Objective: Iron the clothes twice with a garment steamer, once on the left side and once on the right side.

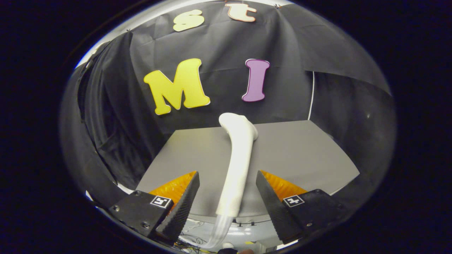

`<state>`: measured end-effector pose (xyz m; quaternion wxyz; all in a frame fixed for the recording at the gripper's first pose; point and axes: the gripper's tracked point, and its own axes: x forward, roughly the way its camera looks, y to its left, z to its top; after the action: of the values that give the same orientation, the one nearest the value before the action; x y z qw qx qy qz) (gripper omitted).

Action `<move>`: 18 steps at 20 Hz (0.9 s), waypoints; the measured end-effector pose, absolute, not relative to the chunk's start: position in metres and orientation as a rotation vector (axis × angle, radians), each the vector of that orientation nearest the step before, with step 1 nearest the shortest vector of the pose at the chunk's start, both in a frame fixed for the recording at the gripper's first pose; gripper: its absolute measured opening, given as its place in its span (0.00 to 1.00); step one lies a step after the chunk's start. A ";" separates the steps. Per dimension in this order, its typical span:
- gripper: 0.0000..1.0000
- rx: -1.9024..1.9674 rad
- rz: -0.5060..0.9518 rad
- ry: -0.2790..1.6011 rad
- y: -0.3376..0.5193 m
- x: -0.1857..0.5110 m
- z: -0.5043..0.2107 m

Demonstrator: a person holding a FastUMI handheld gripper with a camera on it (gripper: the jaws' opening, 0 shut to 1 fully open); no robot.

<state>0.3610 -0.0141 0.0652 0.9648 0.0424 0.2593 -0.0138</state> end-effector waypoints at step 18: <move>0.37 0.139 -0.087 0.666 -0.011 0.378 0.027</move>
<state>0.3783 -0.0108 0.0271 0.9417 0.0680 0.3267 -0.0427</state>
